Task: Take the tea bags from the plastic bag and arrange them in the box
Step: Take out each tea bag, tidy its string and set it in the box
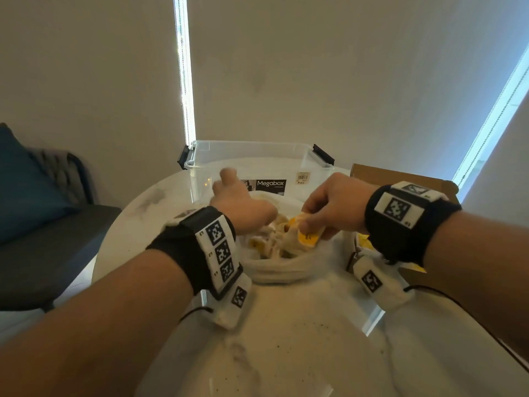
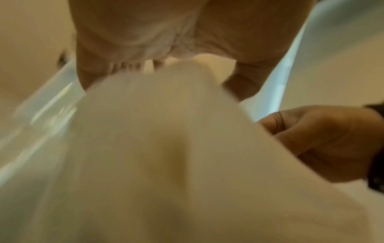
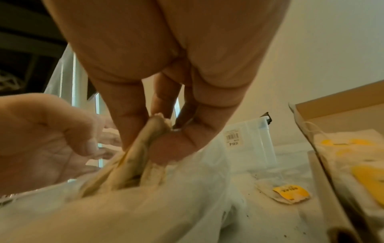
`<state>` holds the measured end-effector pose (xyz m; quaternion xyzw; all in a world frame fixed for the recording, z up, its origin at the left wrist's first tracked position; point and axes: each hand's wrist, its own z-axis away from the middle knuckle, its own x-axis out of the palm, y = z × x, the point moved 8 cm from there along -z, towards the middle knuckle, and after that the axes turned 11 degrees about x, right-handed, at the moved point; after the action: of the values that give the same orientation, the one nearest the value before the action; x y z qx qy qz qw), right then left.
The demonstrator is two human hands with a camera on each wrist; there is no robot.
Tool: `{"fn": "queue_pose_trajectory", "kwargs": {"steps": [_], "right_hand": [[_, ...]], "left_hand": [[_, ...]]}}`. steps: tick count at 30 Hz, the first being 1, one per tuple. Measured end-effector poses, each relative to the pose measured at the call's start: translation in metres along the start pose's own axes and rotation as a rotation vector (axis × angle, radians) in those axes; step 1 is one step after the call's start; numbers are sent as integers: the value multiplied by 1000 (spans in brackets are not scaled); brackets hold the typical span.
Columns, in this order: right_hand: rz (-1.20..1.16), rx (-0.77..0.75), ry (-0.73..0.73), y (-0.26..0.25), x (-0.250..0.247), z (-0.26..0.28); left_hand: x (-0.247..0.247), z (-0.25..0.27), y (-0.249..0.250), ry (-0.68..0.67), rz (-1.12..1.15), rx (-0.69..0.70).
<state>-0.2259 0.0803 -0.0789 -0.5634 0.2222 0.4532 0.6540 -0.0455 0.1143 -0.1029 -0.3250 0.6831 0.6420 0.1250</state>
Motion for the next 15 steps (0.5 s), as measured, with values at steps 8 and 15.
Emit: {"fn": "queue_pose_trajectory", "kwargs": {"steps": [8,15], "right_hand": [[-577,-7,19,4,-35,7],[-689,-49,-38,-11,-53,22]], "left_hand": [[21,3,45,-8,694,33],[84,14,67,-338,1469,-239]]}}
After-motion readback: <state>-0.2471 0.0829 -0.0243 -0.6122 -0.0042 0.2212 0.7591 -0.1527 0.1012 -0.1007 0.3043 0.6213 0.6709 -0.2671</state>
